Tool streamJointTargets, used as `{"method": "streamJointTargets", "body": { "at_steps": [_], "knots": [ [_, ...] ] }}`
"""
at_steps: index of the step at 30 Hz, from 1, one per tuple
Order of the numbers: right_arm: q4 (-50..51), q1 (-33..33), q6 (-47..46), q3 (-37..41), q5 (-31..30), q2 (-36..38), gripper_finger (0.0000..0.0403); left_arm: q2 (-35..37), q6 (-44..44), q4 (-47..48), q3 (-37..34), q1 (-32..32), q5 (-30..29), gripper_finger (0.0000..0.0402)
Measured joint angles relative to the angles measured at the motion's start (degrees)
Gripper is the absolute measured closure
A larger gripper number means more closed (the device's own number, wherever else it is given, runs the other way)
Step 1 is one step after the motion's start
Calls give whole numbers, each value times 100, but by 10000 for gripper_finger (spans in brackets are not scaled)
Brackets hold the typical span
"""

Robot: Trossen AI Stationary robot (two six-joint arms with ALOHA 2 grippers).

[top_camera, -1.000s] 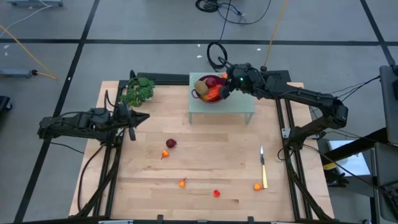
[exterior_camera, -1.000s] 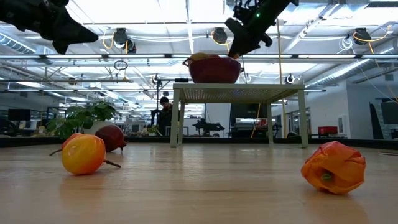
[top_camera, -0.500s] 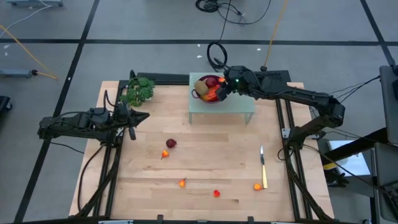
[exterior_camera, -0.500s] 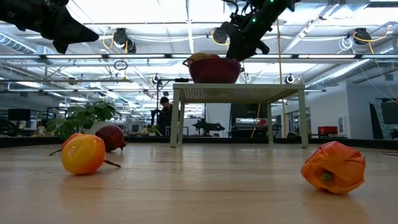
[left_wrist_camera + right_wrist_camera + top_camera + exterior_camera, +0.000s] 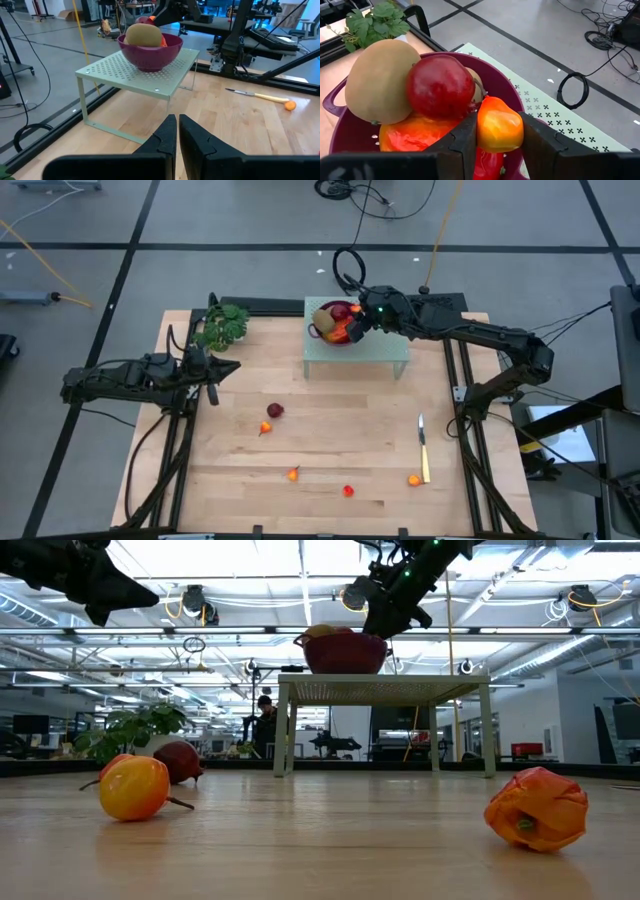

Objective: Pick & Place Fruit
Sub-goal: Put the pear in the violet strainer bowl on the shelf

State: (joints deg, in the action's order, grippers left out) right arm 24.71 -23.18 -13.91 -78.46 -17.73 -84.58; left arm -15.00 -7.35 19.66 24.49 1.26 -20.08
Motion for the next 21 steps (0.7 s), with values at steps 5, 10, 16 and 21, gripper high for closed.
{"method": "streamJointTargets", "body": {
  "at_steps": [5, 10, 16, 21],
  "knots": [
    [0, 0, 2, -1, 3, 0, 280, 1, 4, 2, 0, 0, 0, 382],
    [0, 0, 1, -1, 9, 0, 262, 1, 15, 2, 0, 0, 0, 382],
    [-51, -7, 2, 0, 169, 0, 253, -1, 15, 2, 0, -2, 0, 382],
    [-87, -7, 26, -1, 165, 0, 252, 1, 15, 2, 0, 0, 0, 382]
  ]
}}
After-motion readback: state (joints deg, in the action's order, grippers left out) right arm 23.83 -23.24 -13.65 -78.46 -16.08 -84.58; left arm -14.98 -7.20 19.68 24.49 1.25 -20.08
